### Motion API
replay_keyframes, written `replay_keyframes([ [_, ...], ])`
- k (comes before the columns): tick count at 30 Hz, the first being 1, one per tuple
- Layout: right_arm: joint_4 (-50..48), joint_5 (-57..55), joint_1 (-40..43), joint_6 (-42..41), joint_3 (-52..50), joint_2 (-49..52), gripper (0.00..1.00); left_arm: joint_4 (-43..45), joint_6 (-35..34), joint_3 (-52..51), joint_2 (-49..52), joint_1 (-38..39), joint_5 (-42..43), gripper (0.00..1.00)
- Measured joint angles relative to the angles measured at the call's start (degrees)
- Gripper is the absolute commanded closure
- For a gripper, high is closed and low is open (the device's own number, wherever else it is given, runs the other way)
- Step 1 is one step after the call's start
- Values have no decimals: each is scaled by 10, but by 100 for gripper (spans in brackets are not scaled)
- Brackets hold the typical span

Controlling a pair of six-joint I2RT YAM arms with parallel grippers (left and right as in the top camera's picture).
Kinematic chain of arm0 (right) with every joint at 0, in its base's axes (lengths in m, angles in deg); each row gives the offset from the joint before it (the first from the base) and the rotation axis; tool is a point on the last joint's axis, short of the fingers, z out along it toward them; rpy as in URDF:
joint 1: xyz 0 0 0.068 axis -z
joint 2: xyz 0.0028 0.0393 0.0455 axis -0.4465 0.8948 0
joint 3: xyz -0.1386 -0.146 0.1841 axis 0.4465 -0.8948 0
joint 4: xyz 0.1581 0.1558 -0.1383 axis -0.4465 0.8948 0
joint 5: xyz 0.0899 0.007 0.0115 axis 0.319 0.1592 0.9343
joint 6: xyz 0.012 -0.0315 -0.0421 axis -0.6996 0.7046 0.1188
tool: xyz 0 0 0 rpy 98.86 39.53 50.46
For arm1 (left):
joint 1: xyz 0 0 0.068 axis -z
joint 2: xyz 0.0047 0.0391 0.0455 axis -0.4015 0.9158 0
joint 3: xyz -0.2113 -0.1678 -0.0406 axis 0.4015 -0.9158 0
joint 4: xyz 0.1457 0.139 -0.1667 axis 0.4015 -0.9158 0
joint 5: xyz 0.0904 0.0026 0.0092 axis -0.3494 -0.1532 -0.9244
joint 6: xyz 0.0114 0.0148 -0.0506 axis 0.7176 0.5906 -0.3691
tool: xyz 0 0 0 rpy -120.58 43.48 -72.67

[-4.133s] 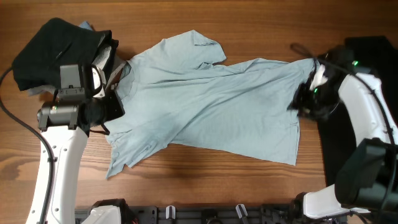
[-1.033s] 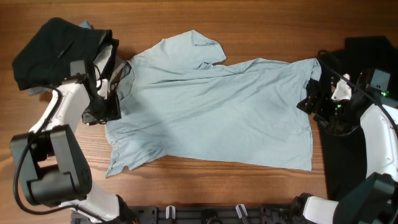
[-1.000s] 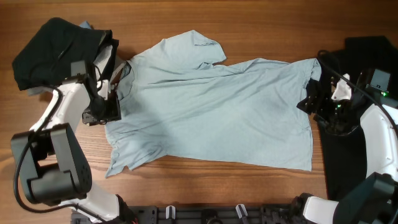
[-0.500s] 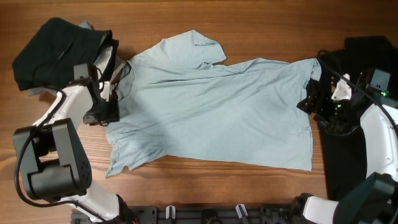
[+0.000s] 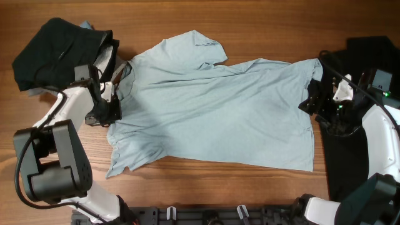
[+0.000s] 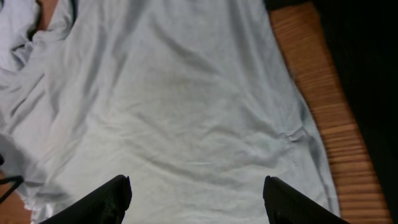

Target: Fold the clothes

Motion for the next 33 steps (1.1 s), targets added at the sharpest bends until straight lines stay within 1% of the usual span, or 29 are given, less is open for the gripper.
replay_keyframes([
  [4, 7, -56, 5, -24, 0, 0, 19, -3, -13, 0, 0, 0, -7, 96],
  [6, 12, -78, 11, -30, 0, 0, 16, -6, -28, 0, 0, 1, -22, 96],
  [10, 13, -111, 17, -33, 0, 0, 16, -10, -63, 0, -1, 4, -50, 96],
  [12, 12, -119, 18, -31, -2, 0, 19, -12, -84, 0, -1, 4, -58, 96],
  [13, 12, -123, 18, -28, -4, 0, 25, -12, -97, 0, -1, 5, -61, 96],
  [14, 12, -125, 18, -24, -8, 0, 27, -12, -112, 0, -1, 4, -64, 96],
  [19, -11, -132, 18, -19, -42, 1, 25, -12, -174, -1, -1, -2, -69, 96],
  [20, -15, -132, 18, -19, -47, 2, 23, -12, -180, -1, -1, -5, -69, 96],
  [27, -65, -132, 5, 2, -64, 50, 21, -12, -207, -1, -1, -35, -70, 96],
  [31, -99, -131, -36, 24, -65, 99, 23, -12, -211, -1, -1, -35, -72, 96],
  [33, -111, -134, -56, 30, -65, 123, 27, -12, -211, -2, -1, -35, -72, 96],
])
